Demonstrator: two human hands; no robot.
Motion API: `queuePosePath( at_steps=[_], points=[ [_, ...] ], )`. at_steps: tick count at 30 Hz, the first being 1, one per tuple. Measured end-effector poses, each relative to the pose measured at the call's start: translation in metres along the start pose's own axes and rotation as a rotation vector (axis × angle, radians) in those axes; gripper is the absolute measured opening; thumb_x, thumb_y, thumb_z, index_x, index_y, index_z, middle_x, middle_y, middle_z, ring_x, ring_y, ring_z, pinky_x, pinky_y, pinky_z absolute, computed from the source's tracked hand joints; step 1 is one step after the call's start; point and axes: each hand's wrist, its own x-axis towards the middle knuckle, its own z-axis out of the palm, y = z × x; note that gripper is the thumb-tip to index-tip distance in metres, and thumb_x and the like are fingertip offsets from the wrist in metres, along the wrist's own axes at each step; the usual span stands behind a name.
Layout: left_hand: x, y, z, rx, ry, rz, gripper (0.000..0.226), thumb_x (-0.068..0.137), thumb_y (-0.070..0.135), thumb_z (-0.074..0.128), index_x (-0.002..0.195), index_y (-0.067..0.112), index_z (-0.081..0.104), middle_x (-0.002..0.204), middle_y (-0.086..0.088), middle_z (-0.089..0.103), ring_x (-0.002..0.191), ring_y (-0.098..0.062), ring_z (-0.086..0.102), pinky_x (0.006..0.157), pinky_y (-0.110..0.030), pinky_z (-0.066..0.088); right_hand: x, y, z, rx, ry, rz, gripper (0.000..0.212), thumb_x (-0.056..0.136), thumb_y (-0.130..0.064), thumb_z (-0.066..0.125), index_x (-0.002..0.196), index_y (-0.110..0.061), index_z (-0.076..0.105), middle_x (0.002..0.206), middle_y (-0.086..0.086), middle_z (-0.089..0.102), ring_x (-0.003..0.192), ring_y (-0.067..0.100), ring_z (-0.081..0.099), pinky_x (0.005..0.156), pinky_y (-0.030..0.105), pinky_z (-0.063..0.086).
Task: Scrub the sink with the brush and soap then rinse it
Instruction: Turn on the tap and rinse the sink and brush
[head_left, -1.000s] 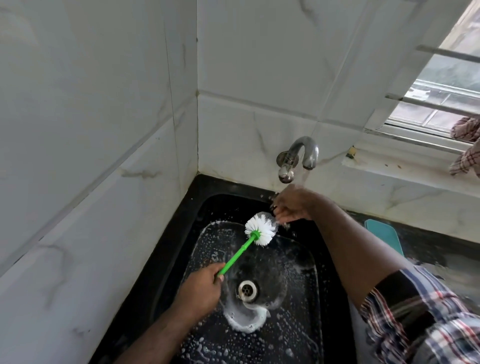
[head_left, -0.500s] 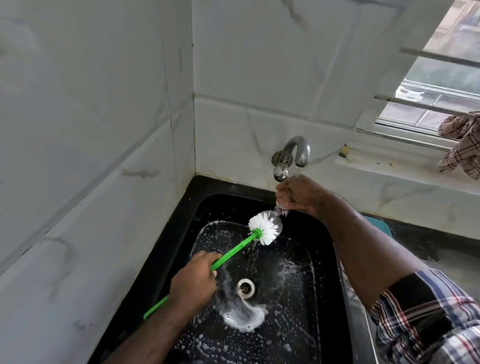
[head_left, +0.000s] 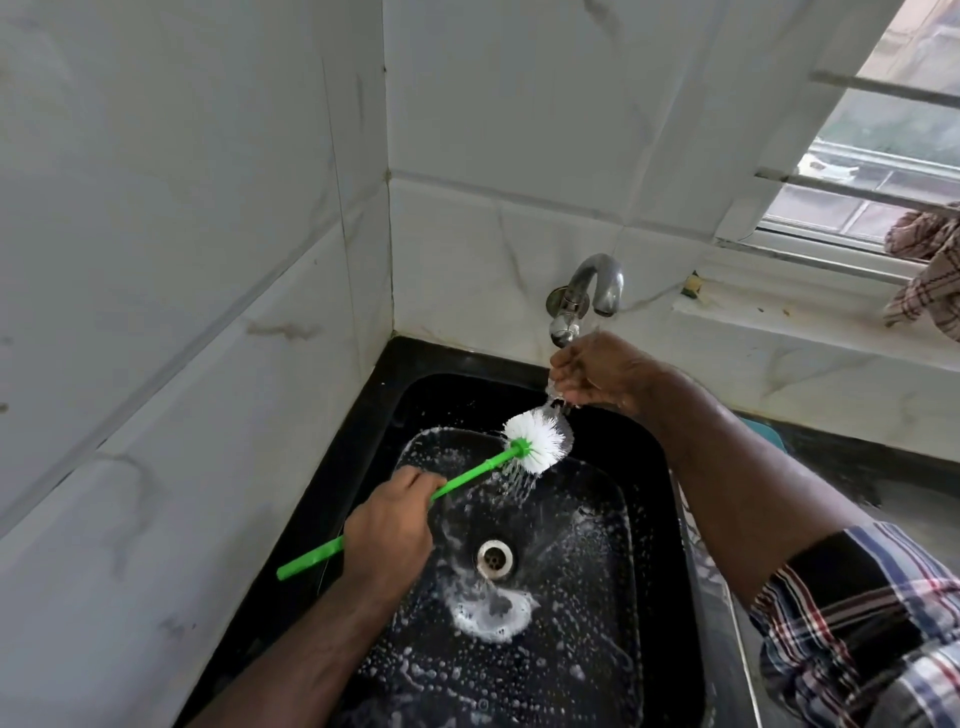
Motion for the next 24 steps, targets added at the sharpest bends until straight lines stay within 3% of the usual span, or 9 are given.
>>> queuePosePath(
  at_steps=[3,5,8,10,13,16,18,22,24],
  points=[
    [0.005,-0.001,-0.002,-0.085,-0.025,-0.048,0.033,0.091,0.02,0.055,0.119,0.038,0.058,0.108,0.018,0.057,0.09,-0.009,0.062,0.07,-0.034,0.053,-0.001,0.002,-0.001,0.018,-0.04,-0.005,0.029,0.094,-0.014,0.044,0.106,0.001,0.067,0.099,0.017,0.074,0.095,0.03,0.072,0.086,0.042,0.058],
    [0.01,-0.004,-0.003,-0.214,-0.082,-0.115,0.035,0.089,0.021,0.059,0.119,0.037,0.058,0.111,0.017,0.058,0.096,-0.009,0.062,0.079,-0.034,0.053,0.001,0.006,-0.002,0.153,0.011,-0.033,0.028,0.094,-0.005,0.042,0.108,0.001,0.066,0.102,0.021,0.073,0.097,0.032,0.071,0.087,0.043,0.058],
    [0.019,-0.01,-0.009,-0.403,-0.135,-0.193,0.035,0.087,0.019,0.065,0.12,0.031,0.065,0.114,0.01,0.065,0.098,-0.011,0.063,0.085,-0.026,0.05,0.003,0.018,0.001,0.498,0.127,-0.012,0.025,0.091,0.009,0.043,0.103,0.005,0.063,0.106,0.025,0.069,0.097,0.034,0.07,0.079,0.038,0.061],
    [0.028,-0.014,-0.017,-0.423,-0.142,-0.228,0.036,0.089,0.019,0.066,0.124,0.025,0.065,0.115,0.005,0.068,0.1,-0.013,0.064,0.084,-0.021,0.045,0.005,0.033,0.008,0.782,0.145,0.066,0.021,0.092,0.005,0.043,0.103,0.008,0.061,0.105,0.025,0.067,0.098,0.036,0.069,0.072,0.037,0.062],
    [0.043,-0.024,-0.031,-0.415,-0.15,-0.262,0.037,0.09,0.02,0.065,0.127,0.025,0.064,0.115,0.002,0.071,0.094,-0.02,0.069,0.087,-0.026,0.05,0.01,0.052,0.026,1.096,0.162,0.167,0.021,0.093,-0.002,0.041,0.093,0.005,0.06,0.09,0.016,0.065,0.091,0.029,0.065,0.066,0.033,0.061],
    [0.058,-0.031,-0.045,-0.459,-0.169,-0.311,0.037,0.093,0.019,0.062,0.13,0.023,0.062,0.104,0.002,0.071,0.075,-0.021,0.07,0.08,-0.032,0.056,0.016,0.063,0.043,1.269,0.199,0.199,0.024,0.091,0.0,0.033,0.078,-0.002,0.053,0.075,0.008,0.051,0.068,0.019,0.053,0.049,0.019,0.052],
    [0.066,-0.033,-0.052,-0.506,-0.158,-0.345,0.036,0.094,0.017,0.06,0.13,0.022,0.061,0.089,0.003,0.068,0.059,-0.017,0.067,0.069,-0.03,0.057,0.02,0.07,0.051,1.337,0.257,0.221,0.024,0.091,0.001,0.032,0.077,-0.004,0.052,0.073,0.007,0.05,0.064,0.017,0.051,0.047,0.018,0.049],
    [0.082,-0.041,-0.061,-0.573,-0.124,-0.401,0.037,0.096,0.013,0.057,0.133,0.018,0.058,0.111,-0.006,0.064,0.055,-0.019,0.067,0.058,-0.032,0.059,0.029,0.079,0.059,1.385,0.433,0.257,0.023,0.082,0.007,0.034,0.088,-0.003,0.054,0.077,0.007,0.053,0.067,0.017,0.053,0.06,0.02,0.052],
    [0.089,-0.045,-0.062,-0.593,-0.114,-0.434,0.038,0.097,0.013,0.055,0.135,0.017,0.056,0.119,-0.01,0.062,0.056,-0.021,0.069,0.055,-0.03,0.058,0.034,0.075,0.066,1.303,0.532,0.215,0.024,0.091,0.003,0.032,0.089,-0.007,0.053,0.077,0.003,0.052,0.062,0.011,0.055,0.055,0.015,0.05]
  ],
)
